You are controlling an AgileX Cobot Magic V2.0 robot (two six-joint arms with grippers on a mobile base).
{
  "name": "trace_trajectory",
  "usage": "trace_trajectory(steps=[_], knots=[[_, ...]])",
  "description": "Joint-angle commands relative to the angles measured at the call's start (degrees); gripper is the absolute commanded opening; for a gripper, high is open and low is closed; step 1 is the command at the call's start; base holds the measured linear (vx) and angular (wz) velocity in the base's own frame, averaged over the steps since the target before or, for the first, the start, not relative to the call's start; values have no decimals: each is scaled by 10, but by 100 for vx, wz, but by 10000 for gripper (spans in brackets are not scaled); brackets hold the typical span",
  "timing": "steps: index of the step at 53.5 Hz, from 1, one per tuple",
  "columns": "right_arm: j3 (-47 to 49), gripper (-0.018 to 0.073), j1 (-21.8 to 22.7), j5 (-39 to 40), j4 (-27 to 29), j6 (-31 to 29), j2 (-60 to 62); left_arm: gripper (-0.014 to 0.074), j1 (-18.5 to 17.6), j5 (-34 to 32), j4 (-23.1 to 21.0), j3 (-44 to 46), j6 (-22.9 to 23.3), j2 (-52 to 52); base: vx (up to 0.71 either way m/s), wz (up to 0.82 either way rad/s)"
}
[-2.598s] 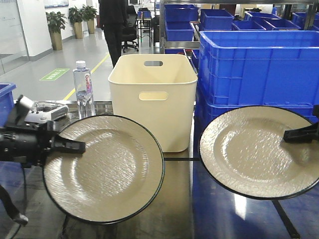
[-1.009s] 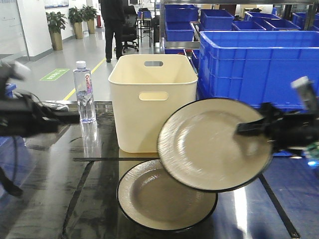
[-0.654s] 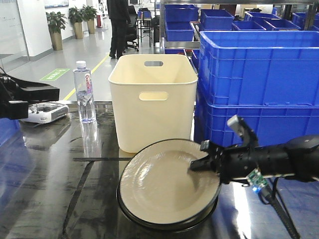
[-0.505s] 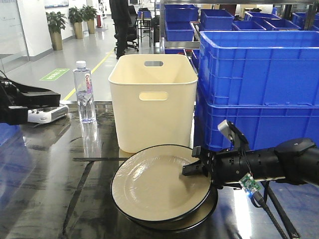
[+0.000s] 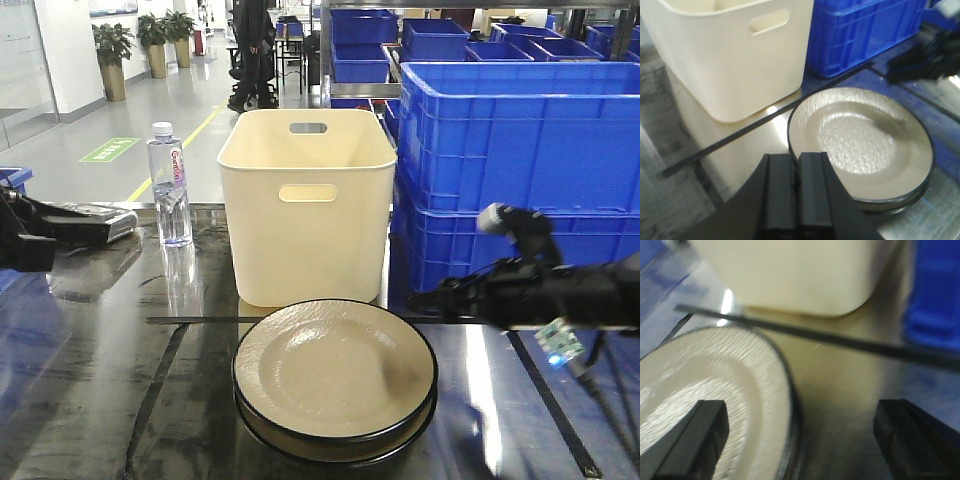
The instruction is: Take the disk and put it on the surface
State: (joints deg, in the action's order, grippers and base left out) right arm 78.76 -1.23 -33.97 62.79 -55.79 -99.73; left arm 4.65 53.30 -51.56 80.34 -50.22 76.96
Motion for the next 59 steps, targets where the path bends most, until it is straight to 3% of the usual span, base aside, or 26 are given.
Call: trace_trajectory(steps=[1, 7, 13, 15, 18, 22, 27, 33, 39, 50, 59], knots=[[19, 561, 21, 14, -11, -2, 66, -3, 1, -22, 19, 19, 51, -19, 0, 0], [19, 368, 42, 6, -101, 52, 114, -1, 1, -28, 143, 15, 146, -19, 0, 0], [19, -5, 62, -30, -257, 180, 169, -2, 1, -25, 324, -12, 319, -19, 0, 0], [17, -16, 66, -43, -304, 216, 184, -2, 1, -24, 399, -29, 370, -19, 0, 0], [17, -15, 65, -55, -375, 272, 207, -2, 1, -29, 462, -58, 416, -21, 0, 0], [17, -9, 65, -63, -439, 333, 241, -2, 1, -64, 486, -106, 442, -40, 0, 0], [15, -9, 65, -67, -456, 338, 283, -2, 0, -161, 467, -191, 439, -85, 0, 0], [-29, -9, 65, -16, -435, 286, 354, -2, -2, -251, 443, -274, 417, -174, 0, 0], [-125, -9, 65, 61, -370, 189, 446, -2, -2, -328, 435, -366, 372, -279, 0, 0], [-363, -9, 65, 249, -96, -17, 627, -2, -2, -411, 417, -488, 370, -473, 0, 0], [-482, -7, 65, 318, 62, -185, 694, -2, -2, -440, 390, -572, 369, -592, 0, 0]])
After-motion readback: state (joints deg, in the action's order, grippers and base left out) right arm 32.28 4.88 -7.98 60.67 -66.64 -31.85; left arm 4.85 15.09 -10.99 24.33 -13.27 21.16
